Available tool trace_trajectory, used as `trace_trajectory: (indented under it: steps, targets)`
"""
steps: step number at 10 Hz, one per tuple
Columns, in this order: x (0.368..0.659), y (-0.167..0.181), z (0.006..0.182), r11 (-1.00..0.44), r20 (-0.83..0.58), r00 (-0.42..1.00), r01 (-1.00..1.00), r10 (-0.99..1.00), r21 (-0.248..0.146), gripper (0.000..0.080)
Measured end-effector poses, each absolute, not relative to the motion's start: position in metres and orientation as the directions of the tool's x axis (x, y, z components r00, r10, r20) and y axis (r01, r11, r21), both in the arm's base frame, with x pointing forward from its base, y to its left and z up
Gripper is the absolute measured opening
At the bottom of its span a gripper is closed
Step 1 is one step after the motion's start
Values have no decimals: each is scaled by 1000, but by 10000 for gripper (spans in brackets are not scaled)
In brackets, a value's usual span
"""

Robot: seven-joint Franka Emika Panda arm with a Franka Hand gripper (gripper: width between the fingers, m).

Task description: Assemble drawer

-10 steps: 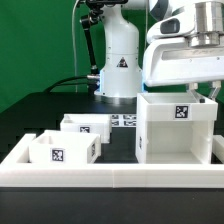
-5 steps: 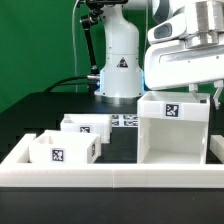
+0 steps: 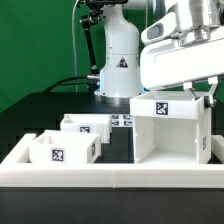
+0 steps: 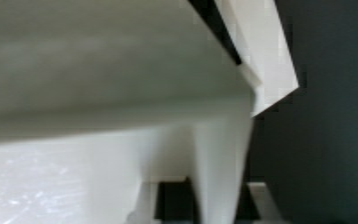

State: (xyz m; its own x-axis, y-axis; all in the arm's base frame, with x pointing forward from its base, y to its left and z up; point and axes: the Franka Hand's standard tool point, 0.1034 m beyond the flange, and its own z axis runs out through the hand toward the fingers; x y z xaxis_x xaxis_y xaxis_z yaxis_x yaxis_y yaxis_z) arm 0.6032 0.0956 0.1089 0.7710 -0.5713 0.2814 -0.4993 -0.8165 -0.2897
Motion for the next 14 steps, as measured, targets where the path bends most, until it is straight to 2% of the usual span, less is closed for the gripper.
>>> trace_trajectory:
  steps: [2, 3, 14]
  targets:
    - [607, 101, 110, -699, 224, 668, -626, -709, -346, 55]
    - [608, 101, 109, -684, 225, 651, -638, -725, -355, 55]
    - [608, 101, 110, -683, 226, 650, -638, -725, -356, 64]
